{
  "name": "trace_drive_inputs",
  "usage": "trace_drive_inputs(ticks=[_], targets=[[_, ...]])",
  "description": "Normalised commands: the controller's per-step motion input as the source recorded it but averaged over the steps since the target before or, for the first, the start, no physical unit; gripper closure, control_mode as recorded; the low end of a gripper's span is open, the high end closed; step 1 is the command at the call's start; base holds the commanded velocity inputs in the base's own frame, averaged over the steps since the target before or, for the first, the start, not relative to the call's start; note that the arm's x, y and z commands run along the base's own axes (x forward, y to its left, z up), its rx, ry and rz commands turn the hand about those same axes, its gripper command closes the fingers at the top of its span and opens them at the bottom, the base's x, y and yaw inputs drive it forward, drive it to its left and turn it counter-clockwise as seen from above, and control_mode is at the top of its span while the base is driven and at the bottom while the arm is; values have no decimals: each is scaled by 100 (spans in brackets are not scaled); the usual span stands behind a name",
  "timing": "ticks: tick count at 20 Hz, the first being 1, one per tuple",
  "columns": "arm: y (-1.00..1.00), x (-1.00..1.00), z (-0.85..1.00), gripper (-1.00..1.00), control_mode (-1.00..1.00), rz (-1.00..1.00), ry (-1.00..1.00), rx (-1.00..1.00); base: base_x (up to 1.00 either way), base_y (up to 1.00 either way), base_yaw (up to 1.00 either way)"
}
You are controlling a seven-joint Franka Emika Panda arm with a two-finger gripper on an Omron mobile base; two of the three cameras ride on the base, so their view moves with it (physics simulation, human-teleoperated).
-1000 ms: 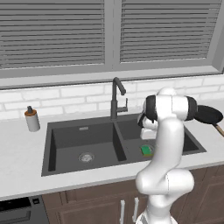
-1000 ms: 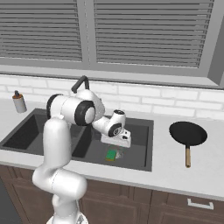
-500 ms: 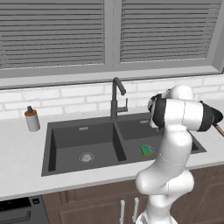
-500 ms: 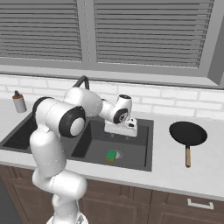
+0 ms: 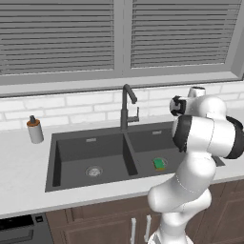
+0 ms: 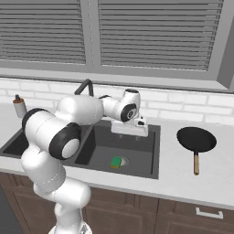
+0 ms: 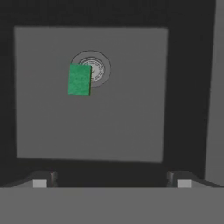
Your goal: Pick the pan and sponge and place them into the sink. Then turn on the water.
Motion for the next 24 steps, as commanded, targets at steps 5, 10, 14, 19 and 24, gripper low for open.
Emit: trace_drive_inputs(ticks=[5,10,14,19,24], targets=[[0,0,-1,-100,-100,0,0,-4,0,0,0],[-14,0,9,-100,-100,0,0,-7,0,0,0],[-35,-9,35,-100,-100,0,0,-6,0,0,0],[-36,-13,41,-100,-100,0,1,-5,0,0,0],[-50,-11,29,-100,-100,-3,3,0,0,0,0]])
